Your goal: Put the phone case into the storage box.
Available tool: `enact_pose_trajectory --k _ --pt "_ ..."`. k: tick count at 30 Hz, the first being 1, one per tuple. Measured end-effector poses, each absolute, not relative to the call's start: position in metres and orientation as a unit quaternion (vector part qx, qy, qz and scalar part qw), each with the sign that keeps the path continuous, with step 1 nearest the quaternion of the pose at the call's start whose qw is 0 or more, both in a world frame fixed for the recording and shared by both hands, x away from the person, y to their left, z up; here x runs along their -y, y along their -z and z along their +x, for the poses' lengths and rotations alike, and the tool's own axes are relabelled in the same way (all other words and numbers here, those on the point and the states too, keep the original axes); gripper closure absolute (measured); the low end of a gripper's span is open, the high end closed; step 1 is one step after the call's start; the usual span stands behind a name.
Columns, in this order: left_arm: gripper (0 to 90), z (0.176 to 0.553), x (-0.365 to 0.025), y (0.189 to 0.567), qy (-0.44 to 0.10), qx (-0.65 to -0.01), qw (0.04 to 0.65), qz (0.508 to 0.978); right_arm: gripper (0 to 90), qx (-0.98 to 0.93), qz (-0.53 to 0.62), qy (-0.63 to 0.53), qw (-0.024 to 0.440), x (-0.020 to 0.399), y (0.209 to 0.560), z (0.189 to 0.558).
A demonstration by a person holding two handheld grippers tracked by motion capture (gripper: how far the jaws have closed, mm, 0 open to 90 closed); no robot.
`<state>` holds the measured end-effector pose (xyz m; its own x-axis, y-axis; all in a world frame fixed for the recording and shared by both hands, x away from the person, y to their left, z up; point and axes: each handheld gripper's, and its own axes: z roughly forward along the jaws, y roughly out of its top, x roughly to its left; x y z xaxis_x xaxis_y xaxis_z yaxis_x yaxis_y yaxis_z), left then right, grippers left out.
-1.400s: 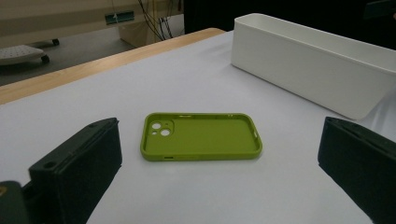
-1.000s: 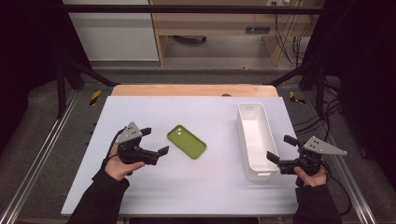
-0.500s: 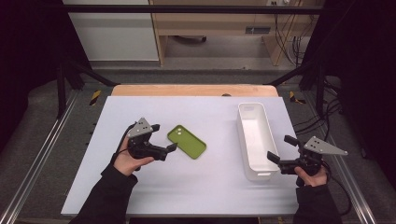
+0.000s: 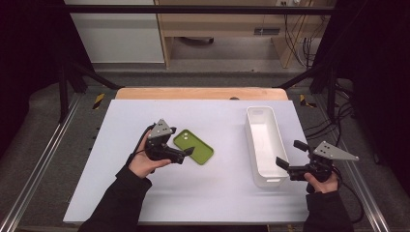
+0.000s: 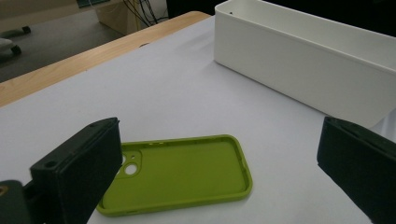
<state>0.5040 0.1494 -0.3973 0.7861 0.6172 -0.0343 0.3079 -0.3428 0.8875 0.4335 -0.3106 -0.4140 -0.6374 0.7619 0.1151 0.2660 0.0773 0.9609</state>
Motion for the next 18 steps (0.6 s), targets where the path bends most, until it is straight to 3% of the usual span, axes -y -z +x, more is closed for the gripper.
enact_pose_trajectory --k 18 --pt "6.7 0.52 -0.124 0.402 -0.158 -0.297 0.472 0.815 0.4 -0.701 0.365 -0.573 0.217 0.311 0.414 0.434"
